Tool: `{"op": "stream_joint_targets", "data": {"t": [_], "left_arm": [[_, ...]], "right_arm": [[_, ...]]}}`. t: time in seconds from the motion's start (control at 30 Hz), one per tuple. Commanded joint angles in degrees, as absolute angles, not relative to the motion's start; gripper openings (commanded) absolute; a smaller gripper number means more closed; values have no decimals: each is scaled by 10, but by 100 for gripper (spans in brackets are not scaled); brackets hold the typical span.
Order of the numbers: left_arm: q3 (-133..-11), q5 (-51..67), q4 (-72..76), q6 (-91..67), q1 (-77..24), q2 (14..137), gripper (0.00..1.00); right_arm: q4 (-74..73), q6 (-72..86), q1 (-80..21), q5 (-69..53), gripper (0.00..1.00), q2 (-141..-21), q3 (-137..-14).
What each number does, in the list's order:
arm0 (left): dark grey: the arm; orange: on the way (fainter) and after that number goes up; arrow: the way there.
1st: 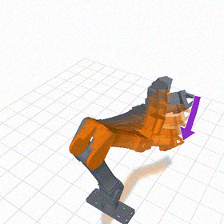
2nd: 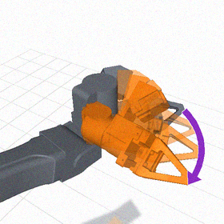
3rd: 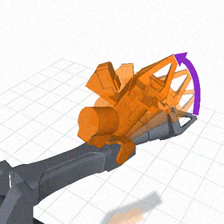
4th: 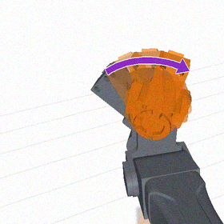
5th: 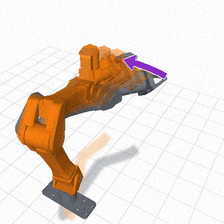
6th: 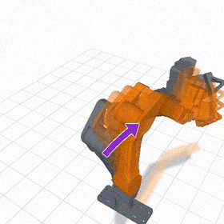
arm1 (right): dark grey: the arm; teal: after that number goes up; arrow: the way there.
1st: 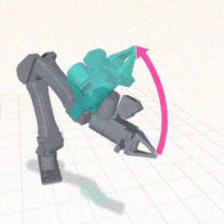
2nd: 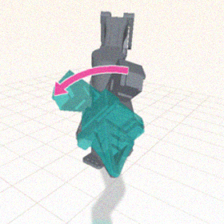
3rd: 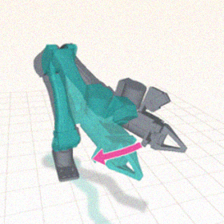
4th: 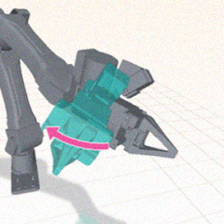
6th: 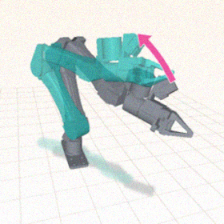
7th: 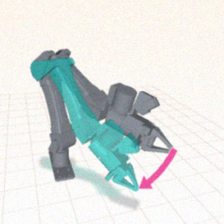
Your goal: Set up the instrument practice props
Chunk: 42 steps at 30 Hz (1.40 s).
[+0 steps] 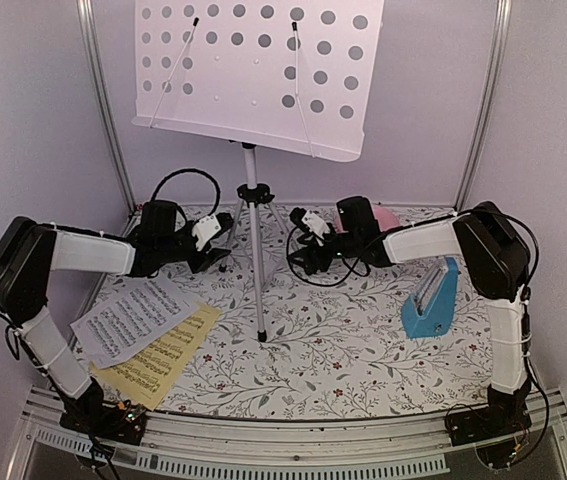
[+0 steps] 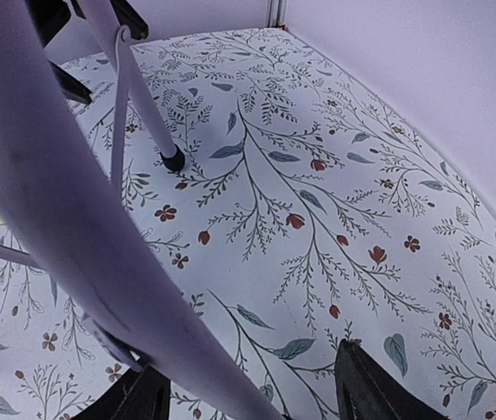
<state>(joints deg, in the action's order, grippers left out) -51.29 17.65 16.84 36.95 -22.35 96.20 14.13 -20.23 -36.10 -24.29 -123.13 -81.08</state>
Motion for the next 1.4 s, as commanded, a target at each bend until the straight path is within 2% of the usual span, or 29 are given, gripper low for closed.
{"op": "stream_joint_targets", "data": {"t": [0.0, 0.1, 0.3, 0.63, 0.9, 1.37], "left_arm": [[-545, 202, 186, 399, -222, 999, 52], [-566, 203, 178, 409, -222, 1022, 50], [-588, 207, 190, 404, -224, 1051, 36], [-591, 203, 231, 391, -224, 1064, 11], [-573, 188, 261, 402, -224, 1064, 0], [-638, 131, 279, 406, -223, 1111, 0]], "right_arm": [[110, -228, -362, -236, 65, -1253, -829], [101, -233, -362, -229, 61, -1261, -843], [98, -243, -362, -205, 49, -1276, -864], [86, -258, -361, -182, 22, -1275, -860], [86, -259, -361, -164, 1, -1259, -848], [89, -251, -297, -137, 0, -1223, -827]]}}
